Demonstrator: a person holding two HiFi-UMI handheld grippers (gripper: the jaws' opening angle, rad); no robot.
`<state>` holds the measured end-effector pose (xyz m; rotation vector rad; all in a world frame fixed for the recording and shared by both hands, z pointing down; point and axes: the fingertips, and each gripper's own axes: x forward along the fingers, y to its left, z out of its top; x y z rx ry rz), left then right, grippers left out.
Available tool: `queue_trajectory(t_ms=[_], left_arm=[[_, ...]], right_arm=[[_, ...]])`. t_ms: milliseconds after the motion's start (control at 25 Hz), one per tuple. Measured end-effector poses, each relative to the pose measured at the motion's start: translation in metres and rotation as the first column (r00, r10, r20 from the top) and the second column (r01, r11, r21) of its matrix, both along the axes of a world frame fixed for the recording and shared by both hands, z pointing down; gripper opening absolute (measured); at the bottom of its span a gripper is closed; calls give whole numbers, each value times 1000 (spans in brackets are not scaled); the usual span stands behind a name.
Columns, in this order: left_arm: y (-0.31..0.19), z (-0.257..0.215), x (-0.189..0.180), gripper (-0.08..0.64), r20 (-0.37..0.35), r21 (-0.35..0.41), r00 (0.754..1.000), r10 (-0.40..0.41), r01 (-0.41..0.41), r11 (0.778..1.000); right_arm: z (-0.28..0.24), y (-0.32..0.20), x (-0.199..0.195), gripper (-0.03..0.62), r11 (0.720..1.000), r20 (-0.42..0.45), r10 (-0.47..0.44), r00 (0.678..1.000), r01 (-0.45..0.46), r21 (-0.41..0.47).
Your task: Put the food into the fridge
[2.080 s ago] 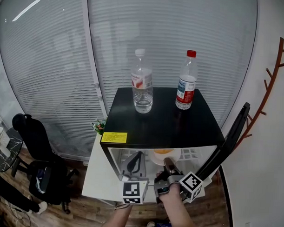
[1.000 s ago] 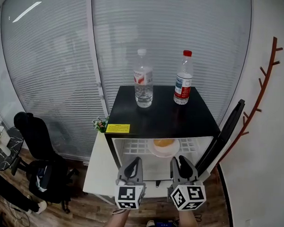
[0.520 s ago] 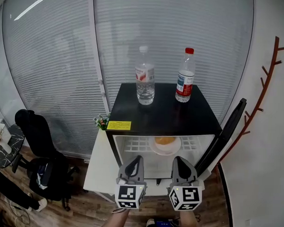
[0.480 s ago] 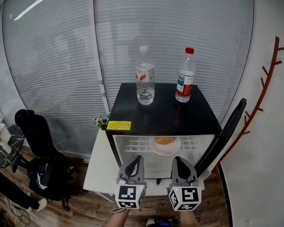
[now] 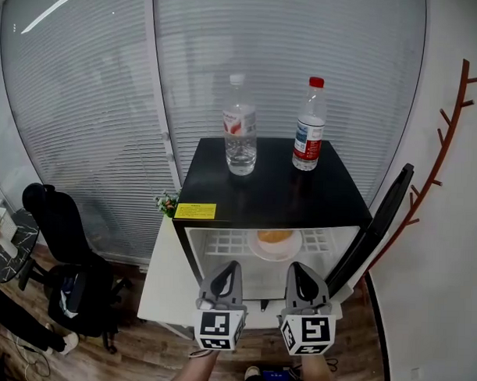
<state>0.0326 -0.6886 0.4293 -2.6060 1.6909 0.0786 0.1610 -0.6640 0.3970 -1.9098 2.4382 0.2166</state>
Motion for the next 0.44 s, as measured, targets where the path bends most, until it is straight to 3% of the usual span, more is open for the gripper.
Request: queue_trajectory(t_ms=[440], left_arm=[[-8, 7, 5, 27, 0, -12, 1000, -3, 3, 1000]], right_arm=[[-2, -6, 7, 26, 999, 13, 6, 1000, -7, 38]])
